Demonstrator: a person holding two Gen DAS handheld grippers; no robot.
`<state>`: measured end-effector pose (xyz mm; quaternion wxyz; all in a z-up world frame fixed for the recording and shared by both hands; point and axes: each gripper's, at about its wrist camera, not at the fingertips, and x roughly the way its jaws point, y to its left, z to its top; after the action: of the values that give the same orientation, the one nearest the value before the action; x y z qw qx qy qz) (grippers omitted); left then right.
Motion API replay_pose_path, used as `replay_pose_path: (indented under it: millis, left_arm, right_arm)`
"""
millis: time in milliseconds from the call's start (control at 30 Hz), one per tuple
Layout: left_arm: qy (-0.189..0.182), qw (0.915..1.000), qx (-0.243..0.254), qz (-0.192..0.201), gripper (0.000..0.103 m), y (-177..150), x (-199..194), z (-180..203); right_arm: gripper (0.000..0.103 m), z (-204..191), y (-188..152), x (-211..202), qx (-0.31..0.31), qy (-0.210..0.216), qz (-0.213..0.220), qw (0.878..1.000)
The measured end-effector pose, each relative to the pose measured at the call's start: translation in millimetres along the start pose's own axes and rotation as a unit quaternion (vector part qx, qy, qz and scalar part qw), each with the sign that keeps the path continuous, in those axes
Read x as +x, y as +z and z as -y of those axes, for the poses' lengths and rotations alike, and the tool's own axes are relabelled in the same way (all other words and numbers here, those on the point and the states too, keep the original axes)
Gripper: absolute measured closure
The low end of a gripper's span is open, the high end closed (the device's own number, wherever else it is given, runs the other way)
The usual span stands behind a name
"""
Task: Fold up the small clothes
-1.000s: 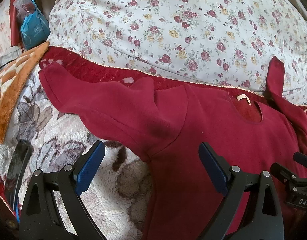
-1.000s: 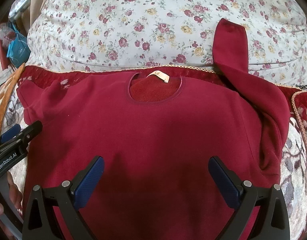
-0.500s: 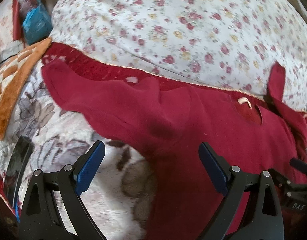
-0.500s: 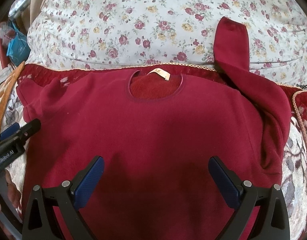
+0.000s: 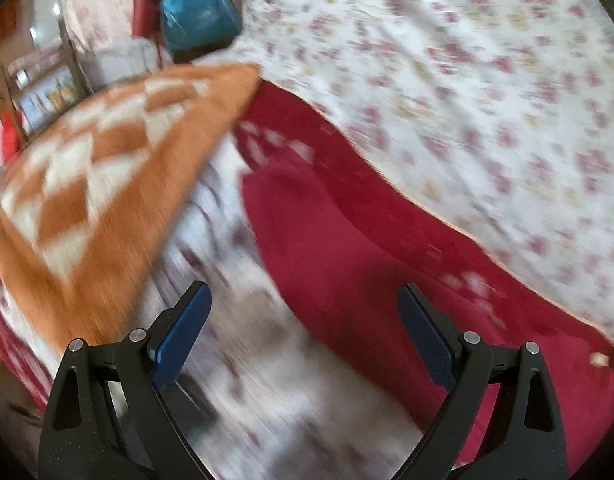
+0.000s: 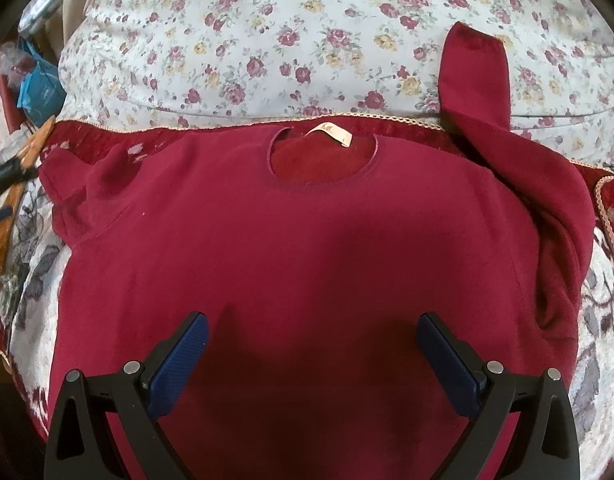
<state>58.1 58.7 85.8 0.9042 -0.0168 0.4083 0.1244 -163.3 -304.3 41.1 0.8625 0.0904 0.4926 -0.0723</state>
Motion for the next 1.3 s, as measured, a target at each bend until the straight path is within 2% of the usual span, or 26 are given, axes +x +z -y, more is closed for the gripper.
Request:
replay_pose_path:
  millis: [100,200,267,300,333,367,400,433,467,500,533,567,667,700,833,967,1000,1067,1100,1200,1300]
  left_arm:
    - [0.036,0.9992,0.005,0.016,0.008,26,22,-8]
    - [0.066,0.9978,-0.001,0.008,0.008,43,52,-17]
    - [0.077,0.9970,-0.003,-0.007,0.016,48,74,-21]
    - [0.076,0.9970,-0.001,-0.018,0.026,49,85,-22]
    - [0.076,0.9966,0.004,-0.030,0.031,49,95,-22]
    - [0.087,0.9957,0.014,-0.028,0.031,47,98,-20]
    - [0.092,0.9953,0.025,-0.016,0.037,46,98,-17]
    - [0.085,0.9955,0.041,-0.004,0.063,46,96,-13]
    - [0.073,0.9960,0.051,-0.007,0.074,46,97,-9]
    - [0.073,0.9957,0.055,-0.009,0.076,46,97,-8]
    - [0.066,0.9961,0.058,-0.008,0.090,46,96,-8]
    - [0.040,0.9973,0.060,-0.015,0.094,47,95,-8]
    - [-0.001,0.9981,0.056,-0.023,0.094,45,78,-7]
    - [-0.030,0.9978,0.055,-0.022,0.095,44,64,-3]
    - [-0.129,0.9891,0.068,-0.015,0.095,38,2,19]
    - [-0.229,0.9681,0.102,-0.003,0.095,21,-84,70]
    - [-0.243,0.9640,0.108,-0.002,0.095,17,-98,80]
    - [-0.279,0.9515,0.130,0.004,0.095,8,-132,111]
    - [-0.302,0.9419,0.146,0.005,0.095,-5,-153,130]
    - [-0.344,0.9235,0.169,-0.010,0.095,-28,-177,171]
    - [-0.371,0.9099,0.179,-0.052,0.095,-69,-181,219]
  right_arm:
    - [0.000,-2,0,3,-0.007,-0.001,-0.004,1.000]
    - [0.000,-5,0,7,-0.016,-0.005,-0.008,1.000]
    - [0.000,-6,0,8,-0.021,-0.004,-0.009,1.000]
    - [0.000,-6,1,8,-0.022,-0.002,-0.010,1.000]
    - [0.000,-5,1,9,-0.021,-0.001,-0.010,1.000]
    - [0.000,-5,1,9,-0.020,0.001,-0.010,1.000]
    - [0.000,-4,1,9,-0.019,0.004,-0.009,1.000]
    - [0.000,-3,2,9,-0.017,0.006,-0.009,1.000]
    - [0.000,-3,2,9,-0.016,0.007,-0.008,1.000]
    - [0.000,-3,2,10,-0.016,0.007,-0.008,1.000]
    - [0.000,-3,2,10,-0.016,0.006,-0.008,1.000]
    - [0.000,-3,2,10,-0.017,0.005,-0.007,1.000]
    - [0.000,-5,1,10,-0.019,0.004,-0.007,1.000]
    - [0.000,-4,1,9,-0.018,0.005,-0.007,1.000]
    - [0.000,1,2,4,0.002,0.019,-0.004,1.000]
    - [0.000,10,7,-11,0.025,0.026,0.015,0.999]
    - [0.000,12,9,-16,0.028,0.023,0.022,0.999]
    - [0.000,18,13,-27,0.033,0.016,0.038,0.999]
    - [0.000,21,15,-31,0.035,0.013,0.044,0.998]
    - [0.000,38,22,-51,0.054,-0.004,0.074,0.996]
    - [0.000,59,25,-60,0.080,-0.016,0.087,0.993]
